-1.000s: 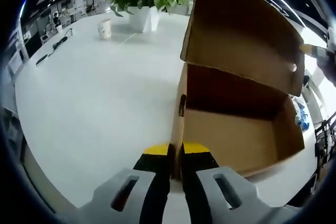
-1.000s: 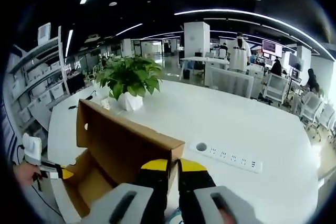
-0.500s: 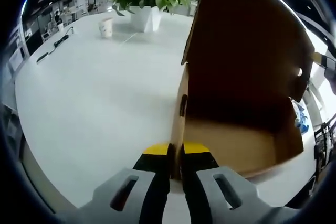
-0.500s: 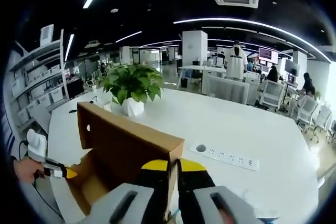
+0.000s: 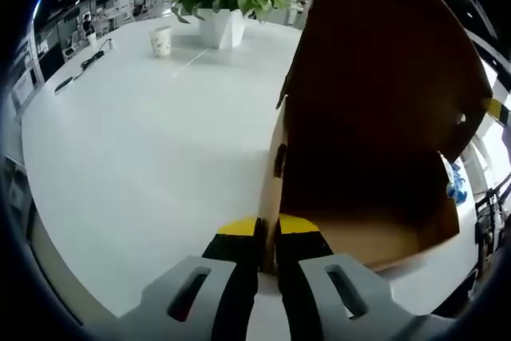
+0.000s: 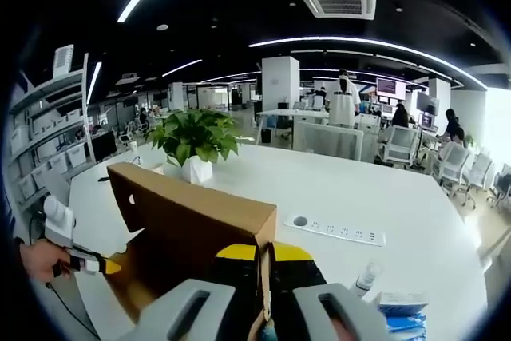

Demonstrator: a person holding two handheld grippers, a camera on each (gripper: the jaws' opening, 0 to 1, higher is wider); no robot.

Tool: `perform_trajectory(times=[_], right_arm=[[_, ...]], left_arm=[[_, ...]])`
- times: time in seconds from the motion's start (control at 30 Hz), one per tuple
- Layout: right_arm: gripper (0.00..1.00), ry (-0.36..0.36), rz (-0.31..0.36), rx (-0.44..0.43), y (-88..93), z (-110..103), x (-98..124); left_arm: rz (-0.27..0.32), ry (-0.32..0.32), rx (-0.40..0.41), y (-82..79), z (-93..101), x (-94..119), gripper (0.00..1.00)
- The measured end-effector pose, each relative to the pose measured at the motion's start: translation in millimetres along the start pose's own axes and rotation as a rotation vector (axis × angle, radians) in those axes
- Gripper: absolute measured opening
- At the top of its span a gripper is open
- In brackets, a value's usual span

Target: Operate the shoe box by opening the lid, removing the specified soft item, and placing it in the target area until the item is outside and the box remains undamaged.

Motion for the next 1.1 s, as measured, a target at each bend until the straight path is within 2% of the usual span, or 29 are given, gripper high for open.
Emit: perform_trajectory(times=[0.3,0.53,1.1], right_arm=[[0.0,0.03,0.007,0.04,15.5,-9.9,16.5],[0.0,0.033,0.017,0.039,27.8,-16.9,28.6],[0.0,0.029,0.007,0.036,59.9,-25.2,39.5]], left_arm=[[0.0,0.011,0.01,0.7,-0.3,0.0,0.06],[0.002,0.025,0.017,0.8,0.4,0.2,0.06],[0.02,0.083,0.029,1.1,-1.1,-0.1,0.08]])
Point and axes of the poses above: the point that each gripper's makers call its tool centre point, and the gripper's own axes: x roughly backward along the fingers, z roughly to its right, y roughly out of its underside, the point moved 3 cm from there along x, roughly backward along the fingers, and after that the axes turned 3 degrees about -y, right-handed, at the moved point
